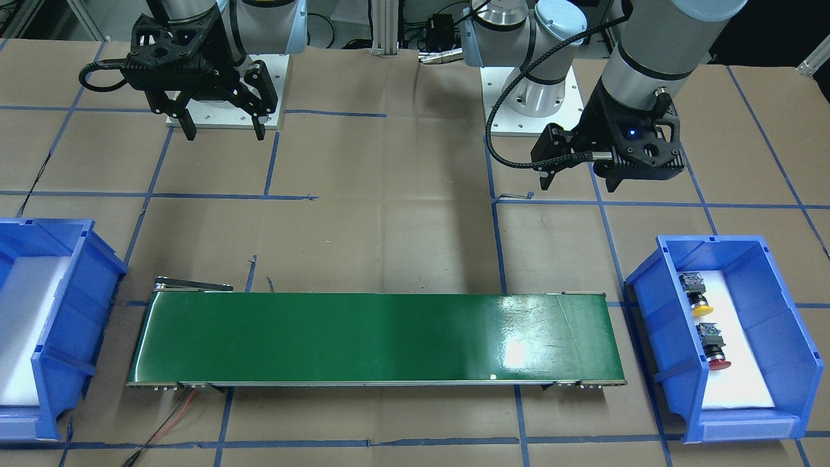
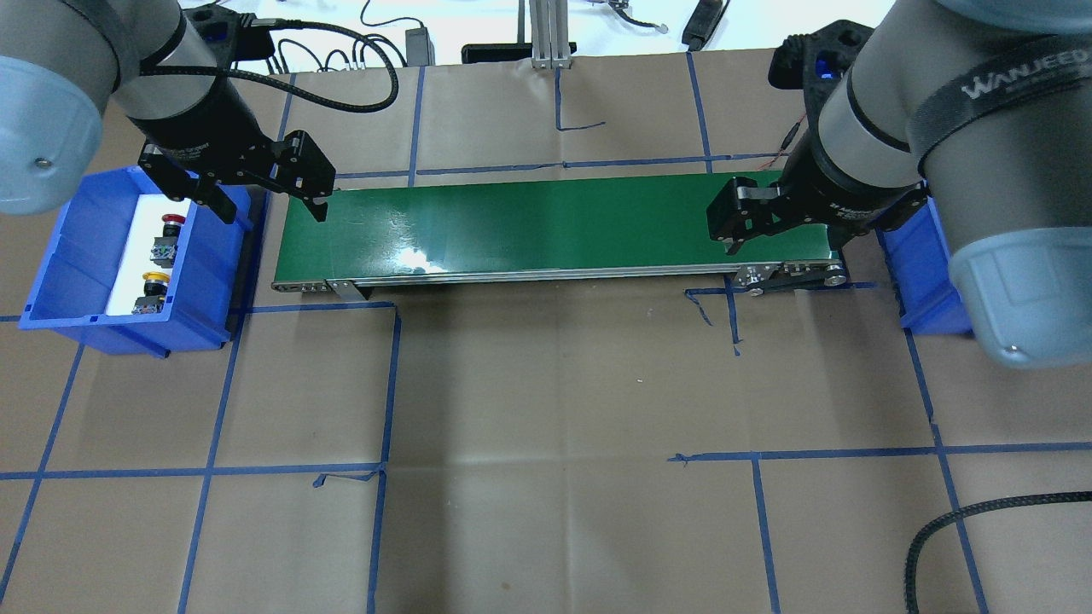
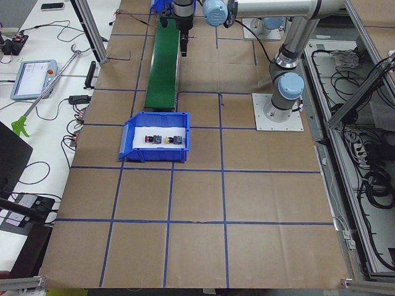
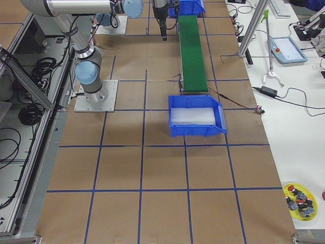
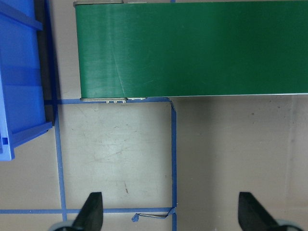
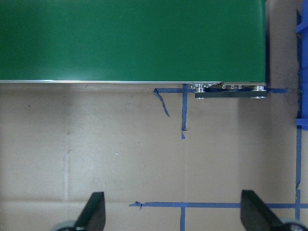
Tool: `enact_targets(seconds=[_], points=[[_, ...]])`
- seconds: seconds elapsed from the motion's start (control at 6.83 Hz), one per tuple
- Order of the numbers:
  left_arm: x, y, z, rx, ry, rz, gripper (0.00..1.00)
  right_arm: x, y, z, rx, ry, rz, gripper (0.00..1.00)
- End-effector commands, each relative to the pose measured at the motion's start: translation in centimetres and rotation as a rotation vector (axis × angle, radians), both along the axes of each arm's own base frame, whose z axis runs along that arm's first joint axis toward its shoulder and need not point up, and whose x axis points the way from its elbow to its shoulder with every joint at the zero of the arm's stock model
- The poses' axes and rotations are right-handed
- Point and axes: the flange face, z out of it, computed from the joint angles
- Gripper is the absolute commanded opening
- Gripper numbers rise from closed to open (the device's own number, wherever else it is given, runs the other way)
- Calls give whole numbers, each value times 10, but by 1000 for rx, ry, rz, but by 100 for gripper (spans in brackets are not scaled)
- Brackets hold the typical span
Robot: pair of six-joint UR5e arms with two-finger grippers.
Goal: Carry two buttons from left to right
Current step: 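Move the left gripper over the blue bin beside it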
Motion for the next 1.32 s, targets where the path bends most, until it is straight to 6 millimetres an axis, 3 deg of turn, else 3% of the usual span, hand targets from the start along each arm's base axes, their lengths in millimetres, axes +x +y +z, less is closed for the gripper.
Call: enact_targets(seconds=[0.0, 1.03, 1.17], points=[[0, 0, 0, -1, 0, 0, 100, 0, 0, 0, 0, 0, 0, 100], [2, 2, 5, -9, -10, -3, 100, 0, -1, -2, 4, 2, -2, 100], [5, 4, 8, -13, -21, -86, 100, 0, -1, -2, 4, 2, -2, 100]])
